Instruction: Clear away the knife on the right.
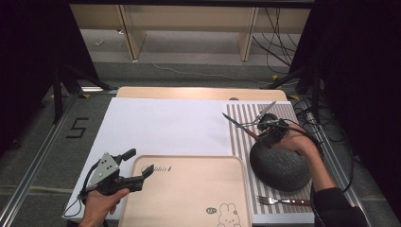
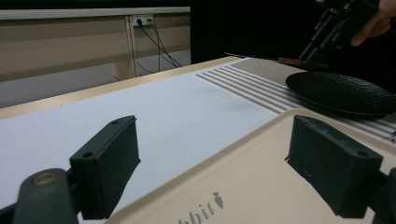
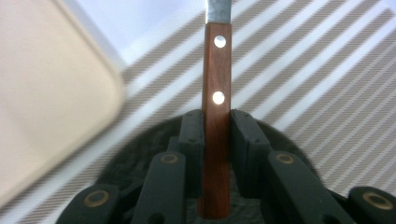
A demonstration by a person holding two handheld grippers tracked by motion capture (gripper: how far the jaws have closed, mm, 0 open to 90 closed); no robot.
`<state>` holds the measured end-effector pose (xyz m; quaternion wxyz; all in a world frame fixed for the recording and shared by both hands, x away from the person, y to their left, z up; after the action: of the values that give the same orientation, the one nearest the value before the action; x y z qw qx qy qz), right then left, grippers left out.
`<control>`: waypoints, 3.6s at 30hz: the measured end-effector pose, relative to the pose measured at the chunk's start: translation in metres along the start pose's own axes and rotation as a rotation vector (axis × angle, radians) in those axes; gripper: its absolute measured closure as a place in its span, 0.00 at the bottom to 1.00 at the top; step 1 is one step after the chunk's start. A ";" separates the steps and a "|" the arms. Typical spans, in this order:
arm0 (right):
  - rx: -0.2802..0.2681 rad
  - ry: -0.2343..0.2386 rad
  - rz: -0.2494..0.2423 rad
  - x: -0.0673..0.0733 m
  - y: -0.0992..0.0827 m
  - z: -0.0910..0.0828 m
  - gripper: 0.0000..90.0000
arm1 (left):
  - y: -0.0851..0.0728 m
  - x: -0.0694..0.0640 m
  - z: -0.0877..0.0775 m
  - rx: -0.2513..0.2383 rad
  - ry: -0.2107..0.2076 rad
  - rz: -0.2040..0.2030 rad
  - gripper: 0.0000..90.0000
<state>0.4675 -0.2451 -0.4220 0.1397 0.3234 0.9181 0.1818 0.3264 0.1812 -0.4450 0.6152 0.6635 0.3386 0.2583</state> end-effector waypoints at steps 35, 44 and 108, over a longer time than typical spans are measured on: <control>-0.019 0.115 -0.093 0.116 -0.008 -0.006 0.85 | 0.001 0.000 -0.001 -0.012 -0.004 -0.003 0.18; -0.001 0.130 -0.098 0.135 -0.021 -0.006 0.85 | 0.001 0.001 -0.001 -0.011 0.001 -0.002 0.18; 0.067 0.191 -0.067 0.192 -0.045 0.013 0.54 | 0.002 0.000 -0.003 -0.011 0.001 0.006 0.18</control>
<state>0.3038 -0.1512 -0.4797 0.0468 0.2784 0.9430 0.1762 0.3247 0.1831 -0.4426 0.6180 0.6608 0.3356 0.2623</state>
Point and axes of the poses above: each handheld gripper's, and its own axes: z roughly forward along the jaws, y roughly out of its top, x roughly to its left, the point moved 4 cm from there along z, roughly forward along the jaws, and after that the axes turned 6 degrees about -x, right-handed, at the moved point
